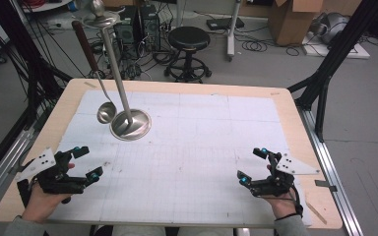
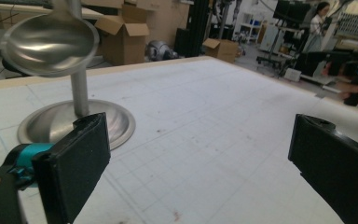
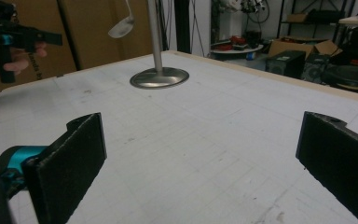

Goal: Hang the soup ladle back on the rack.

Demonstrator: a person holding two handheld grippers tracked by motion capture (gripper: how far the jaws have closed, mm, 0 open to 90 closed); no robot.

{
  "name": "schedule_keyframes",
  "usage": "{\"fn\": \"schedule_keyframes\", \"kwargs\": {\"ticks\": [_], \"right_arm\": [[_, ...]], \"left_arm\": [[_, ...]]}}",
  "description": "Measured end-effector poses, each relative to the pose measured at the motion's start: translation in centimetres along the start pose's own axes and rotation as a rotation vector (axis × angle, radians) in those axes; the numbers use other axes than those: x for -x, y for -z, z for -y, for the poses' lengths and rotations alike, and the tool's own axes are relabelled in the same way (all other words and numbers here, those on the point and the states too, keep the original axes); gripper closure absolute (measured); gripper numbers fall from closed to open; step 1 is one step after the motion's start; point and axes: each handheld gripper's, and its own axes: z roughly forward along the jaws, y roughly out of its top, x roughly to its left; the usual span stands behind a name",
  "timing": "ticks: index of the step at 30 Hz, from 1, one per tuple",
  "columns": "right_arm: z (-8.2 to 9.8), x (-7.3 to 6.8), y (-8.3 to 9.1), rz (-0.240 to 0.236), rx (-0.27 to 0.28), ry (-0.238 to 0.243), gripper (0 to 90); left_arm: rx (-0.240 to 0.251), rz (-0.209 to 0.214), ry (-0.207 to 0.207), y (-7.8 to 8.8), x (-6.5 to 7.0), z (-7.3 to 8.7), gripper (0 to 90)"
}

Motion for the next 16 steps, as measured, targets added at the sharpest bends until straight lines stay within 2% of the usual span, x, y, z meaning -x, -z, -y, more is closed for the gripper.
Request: {"fn": "schedule_keyframes", "kwargs": {"ticks": [3, 5, 6, 8, 12, 16], "right_arm": [[-0.1, 0.1, 0.2, 0.014, 0.007, 0.004, 0.3], [-0.1, 0.2, 0.4, 0.017, 0.015, 0.006, 0.3], [-0.2, 0.2, 0.4, 0.023, 0.018, 0.005, 0.3], [-0.3, 0.2, 0.6, 0.026, 0.024, 0.003, 0.3], [-0.3, 0.3, 0.8, 0.035, 0.032, 0.006, 0.3], [-0.2, 0.5, 0.8, 0.038, 0.022, 0.0, 0.3]], "left_arm": [[0.012, 0.011, -0.054, 0.0, 1.1, -0.2, 6.1], [-0.001, -0.005, -0.096, 0.0, 1.5, -0.1, 6.1], [-0.007, -0.017, -0.105, 0.1, 1.5, 0.0, 6.1], [-0.017, -0.042, -0.107, 0.4, 1.3, 0.2, 6.1], [-0.076, -0.092, -0.12, 0.7, 0.6, 0.8, 6.1], [-0.064, -0.123, -0.102, 1.1, -0.1, 0.9, 6.1]]}}
